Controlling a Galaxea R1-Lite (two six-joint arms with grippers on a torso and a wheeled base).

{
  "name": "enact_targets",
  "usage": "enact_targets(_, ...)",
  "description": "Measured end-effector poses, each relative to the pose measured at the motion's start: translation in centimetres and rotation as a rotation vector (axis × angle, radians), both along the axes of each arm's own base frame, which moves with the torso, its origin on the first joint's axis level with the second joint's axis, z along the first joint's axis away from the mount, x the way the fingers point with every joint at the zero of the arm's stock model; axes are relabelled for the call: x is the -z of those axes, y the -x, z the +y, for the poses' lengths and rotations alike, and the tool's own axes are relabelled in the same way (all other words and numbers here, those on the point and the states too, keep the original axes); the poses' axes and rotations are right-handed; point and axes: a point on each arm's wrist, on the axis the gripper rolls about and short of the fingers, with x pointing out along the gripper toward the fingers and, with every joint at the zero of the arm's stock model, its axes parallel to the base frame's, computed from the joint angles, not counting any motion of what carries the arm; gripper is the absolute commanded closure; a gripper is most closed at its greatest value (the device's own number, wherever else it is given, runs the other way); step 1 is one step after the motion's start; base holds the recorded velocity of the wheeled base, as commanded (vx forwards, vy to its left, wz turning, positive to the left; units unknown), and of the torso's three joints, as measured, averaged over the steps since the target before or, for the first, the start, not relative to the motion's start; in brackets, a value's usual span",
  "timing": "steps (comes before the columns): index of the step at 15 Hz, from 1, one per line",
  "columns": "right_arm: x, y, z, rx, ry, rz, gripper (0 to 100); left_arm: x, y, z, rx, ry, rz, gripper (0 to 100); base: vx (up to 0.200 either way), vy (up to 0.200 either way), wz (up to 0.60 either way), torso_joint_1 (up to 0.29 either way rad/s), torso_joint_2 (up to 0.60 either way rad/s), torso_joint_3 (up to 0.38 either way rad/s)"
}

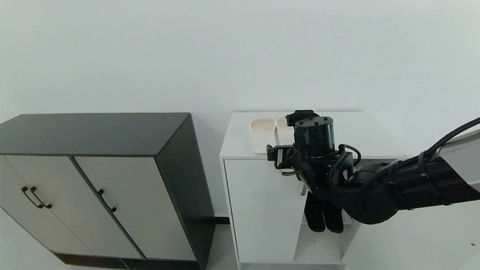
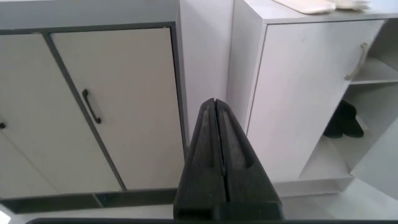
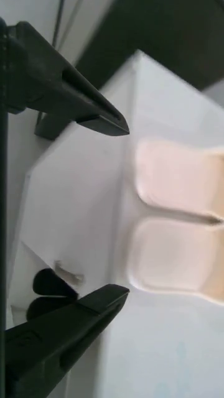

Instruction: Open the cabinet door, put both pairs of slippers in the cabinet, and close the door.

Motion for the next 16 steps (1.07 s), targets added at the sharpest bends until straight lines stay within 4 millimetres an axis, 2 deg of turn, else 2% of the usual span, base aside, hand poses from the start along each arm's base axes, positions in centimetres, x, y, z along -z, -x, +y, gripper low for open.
enact_targets(6, 0.1, -1.0, 0.2, 0.004, 0.015, -0.008, 0, 0.0, 0.0, 0.0, 0.0, 0.0, 0.0, 100, 0.2, 0.0, 0.0, 0.003, 0.0, 0.002)
enact_targets(12, 0.9, -2.5, 1.1, 0.006, 0.04, -0.014, 0, 0.0, 0.0, 0.0, -0.001, 0.003, 0.0, 100, 0.0, 0.0, 0.0, 0.0, 0.0, 0.0)
enact_targets(16, 1.7, -4.4, 1.2, 0.032, 0.055, -0.016, 0, 0.0, 0.0, 0.0, 0.0, 0.002, 0.0, 100, 0.0, 0.0, 0.0, 0.0, 0.0, 0.0)
